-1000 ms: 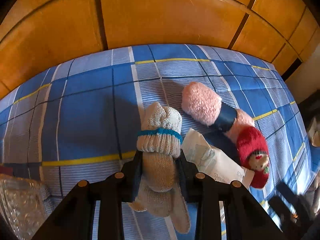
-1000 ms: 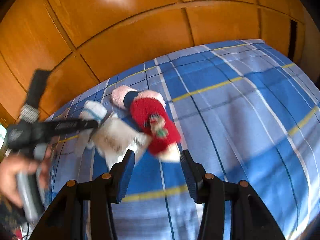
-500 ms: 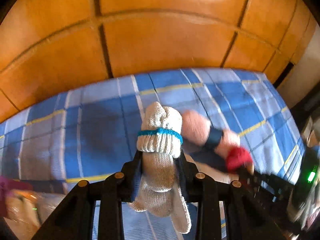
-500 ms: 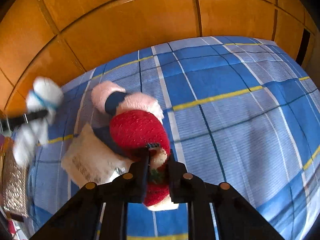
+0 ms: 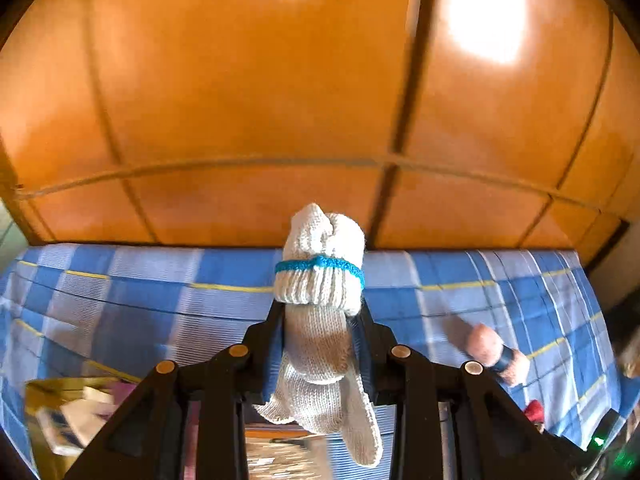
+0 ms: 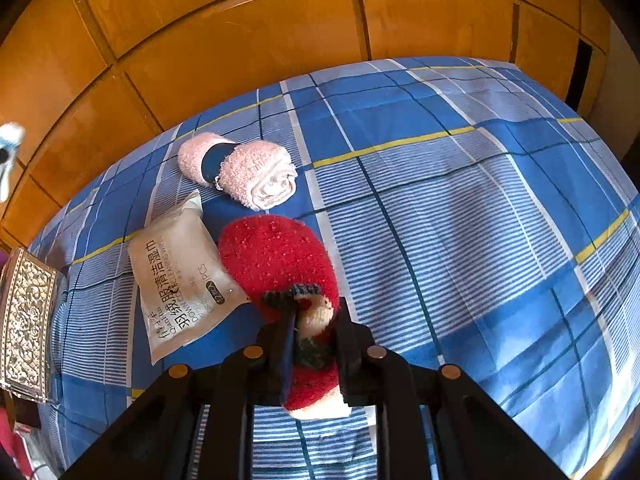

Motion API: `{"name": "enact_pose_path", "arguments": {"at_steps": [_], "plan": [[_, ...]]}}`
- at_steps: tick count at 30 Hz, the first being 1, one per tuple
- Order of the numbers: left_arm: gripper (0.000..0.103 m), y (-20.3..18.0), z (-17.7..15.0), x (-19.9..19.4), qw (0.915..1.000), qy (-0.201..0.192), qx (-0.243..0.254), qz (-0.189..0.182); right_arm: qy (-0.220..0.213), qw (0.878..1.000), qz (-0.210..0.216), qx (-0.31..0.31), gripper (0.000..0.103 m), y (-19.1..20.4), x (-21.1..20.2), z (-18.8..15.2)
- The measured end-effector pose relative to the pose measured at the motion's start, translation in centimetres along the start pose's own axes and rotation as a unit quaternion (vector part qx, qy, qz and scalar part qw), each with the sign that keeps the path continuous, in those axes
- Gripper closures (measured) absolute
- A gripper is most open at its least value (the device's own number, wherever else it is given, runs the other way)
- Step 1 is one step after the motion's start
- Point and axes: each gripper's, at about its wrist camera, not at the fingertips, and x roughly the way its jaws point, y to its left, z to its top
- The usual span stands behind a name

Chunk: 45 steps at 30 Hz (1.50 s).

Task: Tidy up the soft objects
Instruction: 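Carry the white glove with the left tool into the gold tray and release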

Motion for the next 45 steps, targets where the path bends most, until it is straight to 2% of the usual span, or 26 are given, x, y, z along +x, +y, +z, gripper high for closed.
{"name": "enact_pose_path", "arguments": {"at_steps": [3,8,12,18,23,32,45], "plan": [[0.071,3.4,-0.2,-2.0,0.9997,-0.017,-0.016,0.006,-0.002,1.0,-0.005,0.003,0.087,0.0,0.2,0.0],[0.071,8.4,-1.7,-4.9,0.9979,-0.049,-0.025,0.036,-0.002,1.0,-0.022,-0.01,0.084,0.6,0.5,0.1],[0.071,12.2,-4.0,-7.2,0.9953,-0.07,-0.029,0.06,-0.006,1.0,-0.023,-0.014,0.084,0.7,0.4,-0.1],[0.07,15.6,-8.2,-9.8,0.9929,-0.086,-0.04,0.072,-0.011,0.999,-0.03,-0.019,0.084,0.9,0.4,-0.2],[0.07,17.0,-11.5,-11.1,0.9919,-0.089,-0.051,0.074,-0.014,0.998,-0.05,-0.025,0.081,1.5,0.6,-0.2],[0.069,18.9,-16.0,-12.6,0.9897,-0.091,-0.064,0.091,-0.038,0.991,-0.115,-0.061,0.078,3.5,1.0,-0.9],[0.069,21.4,-19.6,-11.8,0.9885,-0.065,-0.09,0.102,-0.07,0.988,-0.119,-0.063,0.078,3.6,0.9,-1.7]]}}
